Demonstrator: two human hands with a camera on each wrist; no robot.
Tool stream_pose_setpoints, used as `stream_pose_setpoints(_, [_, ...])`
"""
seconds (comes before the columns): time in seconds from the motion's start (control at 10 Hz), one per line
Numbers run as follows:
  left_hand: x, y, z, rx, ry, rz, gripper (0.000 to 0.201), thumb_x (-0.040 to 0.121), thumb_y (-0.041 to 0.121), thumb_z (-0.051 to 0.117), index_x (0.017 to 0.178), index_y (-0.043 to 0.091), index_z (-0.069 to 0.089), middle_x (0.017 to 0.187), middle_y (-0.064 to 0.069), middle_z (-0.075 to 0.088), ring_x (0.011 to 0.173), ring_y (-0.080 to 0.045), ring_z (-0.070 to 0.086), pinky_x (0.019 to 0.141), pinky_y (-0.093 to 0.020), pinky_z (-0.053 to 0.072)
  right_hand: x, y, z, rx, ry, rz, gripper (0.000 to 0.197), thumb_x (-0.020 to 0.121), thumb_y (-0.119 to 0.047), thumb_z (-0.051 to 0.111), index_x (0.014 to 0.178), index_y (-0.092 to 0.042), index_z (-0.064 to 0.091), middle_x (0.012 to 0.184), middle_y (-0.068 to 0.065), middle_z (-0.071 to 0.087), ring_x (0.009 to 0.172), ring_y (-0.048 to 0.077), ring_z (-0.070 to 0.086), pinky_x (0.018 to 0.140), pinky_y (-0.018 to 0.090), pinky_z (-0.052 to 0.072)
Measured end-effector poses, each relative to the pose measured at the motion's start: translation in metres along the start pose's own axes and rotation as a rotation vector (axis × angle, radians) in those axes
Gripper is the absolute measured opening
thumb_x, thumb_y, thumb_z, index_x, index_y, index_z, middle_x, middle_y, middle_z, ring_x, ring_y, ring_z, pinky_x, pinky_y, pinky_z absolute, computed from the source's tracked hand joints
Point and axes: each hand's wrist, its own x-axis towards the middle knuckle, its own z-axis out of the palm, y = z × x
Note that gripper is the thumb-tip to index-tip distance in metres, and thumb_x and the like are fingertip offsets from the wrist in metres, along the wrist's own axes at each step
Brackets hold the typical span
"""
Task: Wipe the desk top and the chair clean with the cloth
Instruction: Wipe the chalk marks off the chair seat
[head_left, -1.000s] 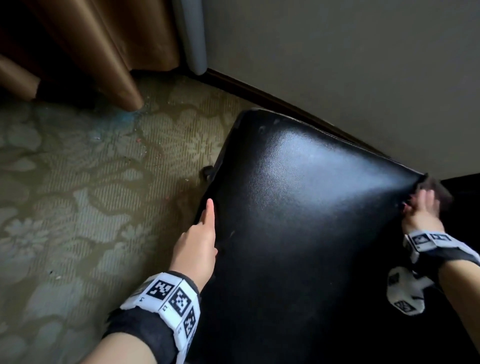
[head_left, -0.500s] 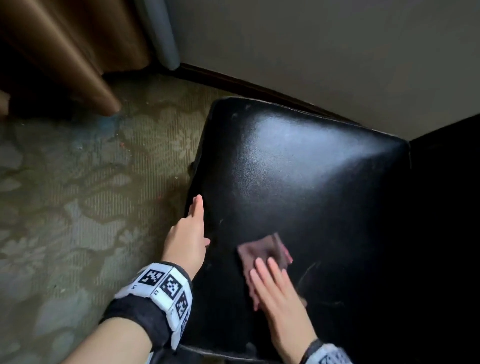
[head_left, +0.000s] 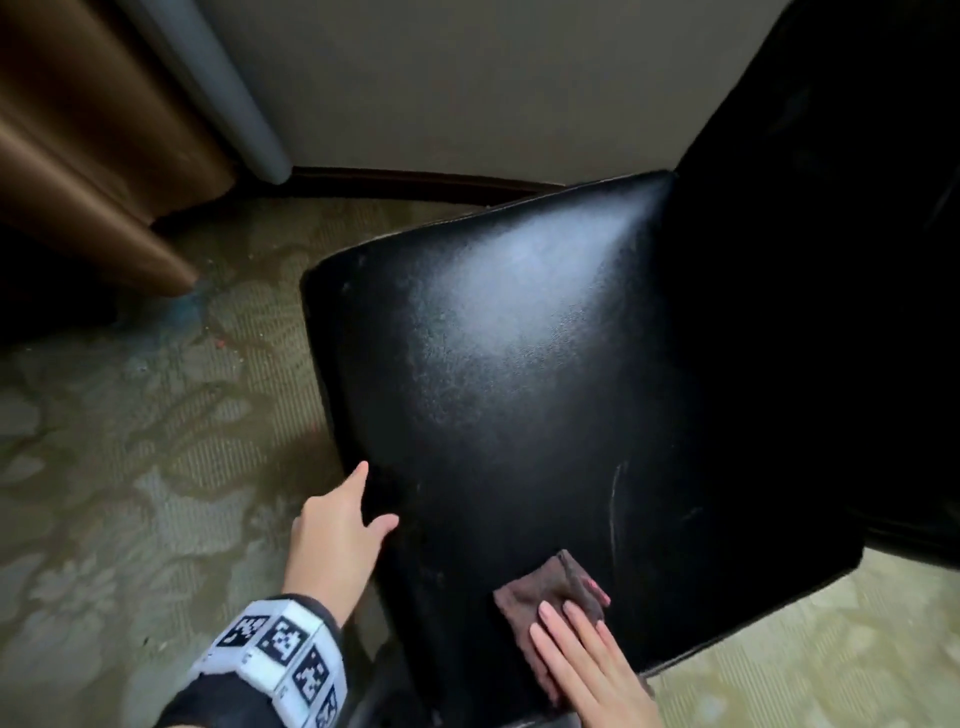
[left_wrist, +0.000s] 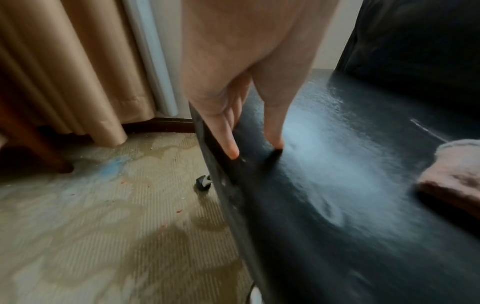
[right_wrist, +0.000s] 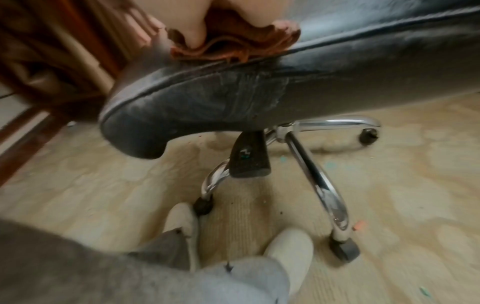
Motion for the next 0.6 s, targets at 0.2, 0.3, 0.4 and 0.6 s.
stream_pose_setpoints(0.2, [0.069,0.043,-0.071,0.190,0.253,0.340,0.073,0.077,0.015,0.077,0.141,0.017,0.042,0.132,-0.012,0.056,0.121,-0.031,0.053,0.105,-0.045,0.040,0.092,0.074,-0.064,-0.135,-0.184,0.000,0.082,0.071,0.008,0.036,0.148,-0.012,0.019,0.156,-0.001,0.007,0.145,0.017,-0.002,0.116,0.038,0.013])
stream_pose_setpoints(0.3, [0.103,0.071,-0.086,0.333,0.194,0.398,0.100,0.069,0.032,0.082,0.149,0.013,0.024,0.151,-0.015,0.031,0.140,-0.029,0.028,0.114,-0.045,0.026,0.163,0.100,-0.079,-0.030,-0.154,0.150,0.065,0.079,0.022,0.044,0.140,0.005,0.030,0.151,0.020,0.015,0.142,0.041,0.007,0.116,0.048,0.014])
stream_pose_setpoints(0.4, [0.112,0.073,-0.085,0.351,0.166,0.322,0.115,0.063,0.045,0.082,0.152,0.019,0.012,0.156,-0.018,0.015,0.145,-0.027,0.015,0.117,-0.045,0.018,0.159,0.076,-0.064,-0.004,-0.211,0.032,0.065,0.078,0.016,0.035,0.140,-0.001,0.034,0.151,0.011,0.013,0.142,0.037,0.008,0.115,0.036,0.006])
stream_pose_setpoints(0.6, [0.091,0.042,-0.063,0.413,0.060,0.180,0.118,0.065,0.047,0.080,0.152,0.028,0.003,0.156,-0.014,0.012,0.141,-0.032,0.024,0.112,-0.045,0.028,0.008,0.047,-0.035,-0.100,-0.475,-0.629,0.046,0.101,-0.015,0.010,0.140,-0.014,0.034,0.150,0.003,0.032,0.141,0.022,0.020,0.112,0.034,0.018])
